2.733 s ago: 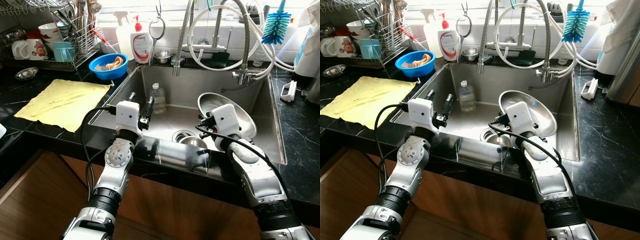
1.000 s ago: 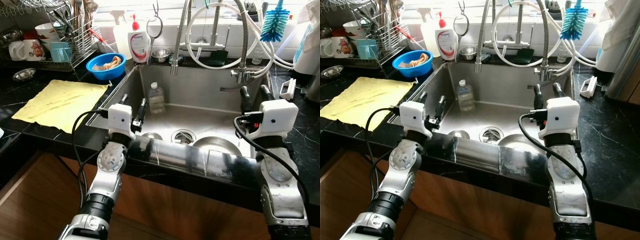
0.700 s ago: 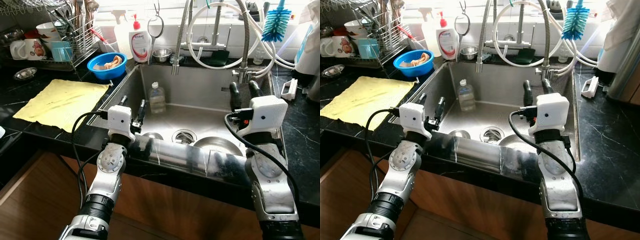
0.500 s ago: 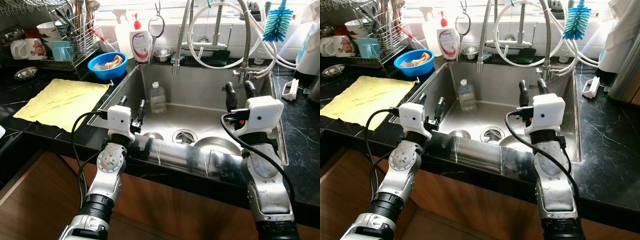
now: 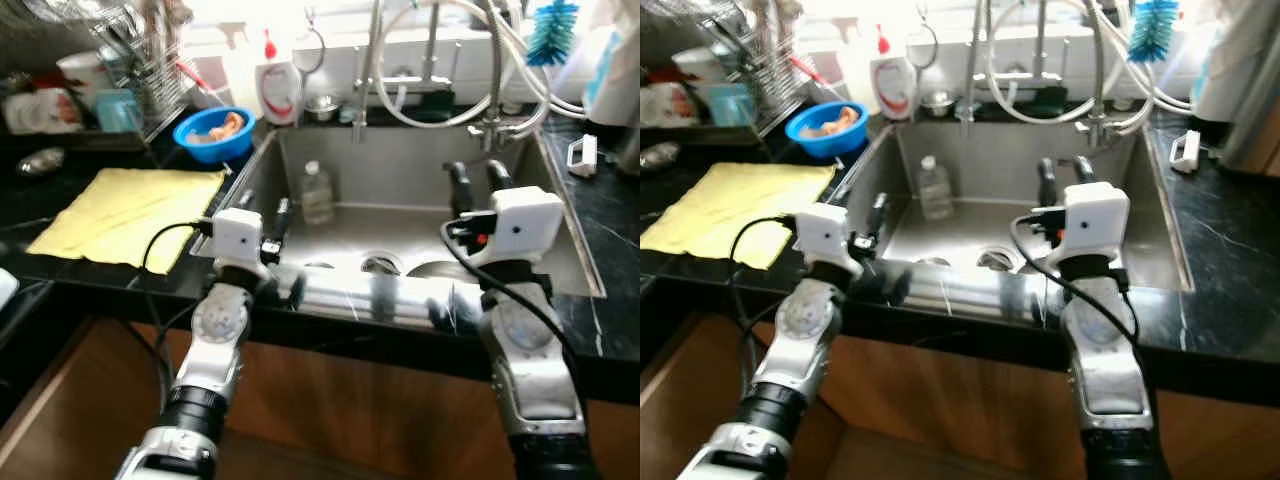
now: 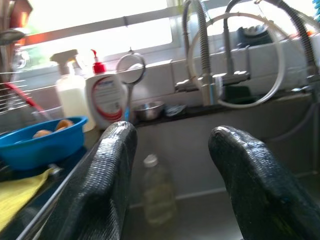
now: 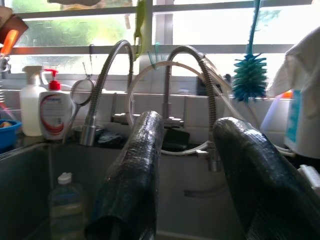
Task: Kitchen organization
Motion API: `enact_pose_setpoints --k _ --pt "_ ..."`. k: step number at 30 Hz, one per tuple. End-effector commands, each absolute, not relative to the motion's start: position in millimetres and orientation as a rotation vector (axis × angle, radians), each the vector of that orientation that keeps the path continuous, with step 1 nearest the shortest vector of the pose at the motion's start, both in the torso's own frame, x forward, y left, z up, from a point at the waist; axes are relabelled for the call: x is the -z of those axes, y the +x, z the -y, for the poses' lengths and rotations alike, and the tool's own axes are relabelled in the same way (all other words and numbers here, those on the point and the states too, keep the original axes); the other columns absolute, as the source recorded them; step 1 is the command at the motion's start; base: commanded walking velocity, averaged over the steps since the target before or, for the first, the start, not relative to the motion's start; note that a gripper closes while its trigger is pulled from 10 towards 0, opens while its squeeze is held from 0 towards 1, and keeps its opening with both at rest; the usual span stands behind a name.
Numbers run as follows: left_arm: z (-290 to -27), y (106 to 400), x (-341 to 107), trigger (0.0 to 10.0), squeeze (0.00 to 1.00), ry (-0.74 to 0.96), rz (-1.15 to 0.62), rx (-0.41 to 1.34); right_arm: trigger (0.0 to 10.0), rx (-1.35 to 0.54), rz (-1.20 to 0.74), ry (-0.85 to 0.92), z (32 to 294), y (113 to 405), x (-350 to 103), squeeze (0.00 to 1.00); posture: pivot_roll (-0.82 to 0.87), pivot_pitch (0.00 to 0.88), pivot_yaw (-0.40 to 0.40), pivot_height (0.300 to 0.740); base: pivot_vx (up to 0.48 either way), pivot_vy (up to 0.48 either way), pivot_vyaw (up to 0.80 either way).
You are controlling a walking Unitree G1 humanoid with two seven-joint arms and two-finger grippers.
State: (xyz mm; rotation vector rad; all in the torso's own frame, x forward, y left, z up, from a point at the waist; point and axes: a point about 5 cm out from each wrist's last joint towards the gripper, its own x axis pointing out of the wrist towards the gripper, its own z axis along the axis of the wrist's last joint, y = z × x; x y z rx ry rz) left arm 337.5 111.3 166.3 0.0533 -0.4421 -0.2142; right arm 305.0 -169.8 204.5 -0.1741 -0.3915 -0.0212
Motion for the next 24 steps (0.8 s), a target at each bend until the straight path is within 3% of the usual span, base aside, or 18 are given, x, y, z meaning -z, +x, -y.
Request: enact_pose_setpoints --k 1,13,24 --pt "-117 340 -168 10.0 0.0 0.058 0.441 0.195 10.0 0.012 0.38 -0.169 167 305 -203 0.0 -0.3 0.0 0.134 0.74 0.0 0.0 -0.77" --pt "-110 341 -171 10.0 0.0 0.048 0.449 0.209 10.0 0.026 0.392 -0.173 169 307 -208 0.0 -0.31 0.0 0.134 0.74 0.0 0.0 -0.75" --pt "-117 339 -159 10.0 0.0 -0.035 0.405 0.114 10.0 -0.038 0.392 -0.214 167 306 -211 0.0 -0.3 0.0 0.086 0.74 0.0 0.0 0.0"
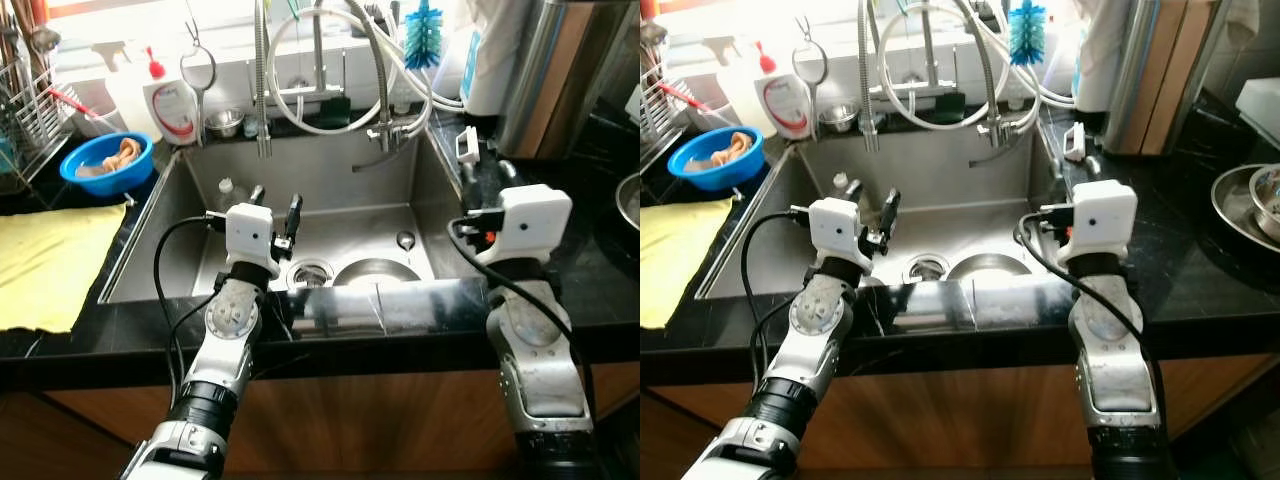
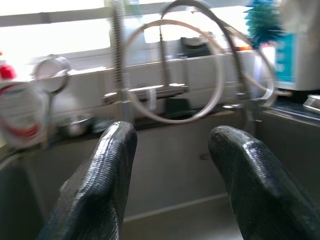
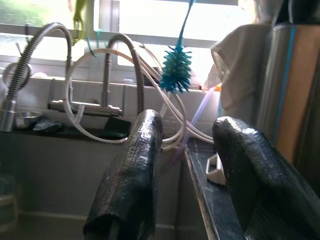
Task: Kitchen organization
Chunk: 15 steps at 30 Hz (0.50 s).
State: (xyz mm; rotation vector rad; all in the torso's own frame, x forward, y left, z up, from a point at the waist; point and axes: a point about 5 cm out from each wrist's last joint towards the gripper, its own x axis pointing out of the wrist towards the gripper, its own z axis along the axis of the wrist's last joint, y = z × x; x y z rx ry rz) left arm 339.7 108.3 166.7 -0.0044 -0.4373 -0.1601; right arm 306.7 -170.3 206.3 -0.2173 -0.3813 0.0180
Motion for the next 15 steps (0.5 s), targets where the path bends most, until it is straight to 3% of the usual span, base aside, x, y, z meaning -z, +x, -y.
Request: enact_pose_setpoints --k 1,9,15 --pt "-118 338 -158 10.0 0.0 -0.034 0.403 0.111 10.0 -0.04 0.395 -0.218 168 306 -212 0.0 -0.3 0.0 0.076 0.74 0.0 0.0 0.0" --pt "-119 339 -159 10.0 0.0 -0.045 0.412 0.072 10.0 -0.064 0.389 -0.246 169 309 -214 0.0 -0.29 0.0 0.046 0.74 0.0 0.0 0.0" --pt "-135 341 -170 10.0 0.0 -0.029 0.456 0.016 10.0 -0.077 0.386 -0.242 168 311 -214 0.0 -0.28 0.0 0.045 0.74 0.0 0.0 0.0"
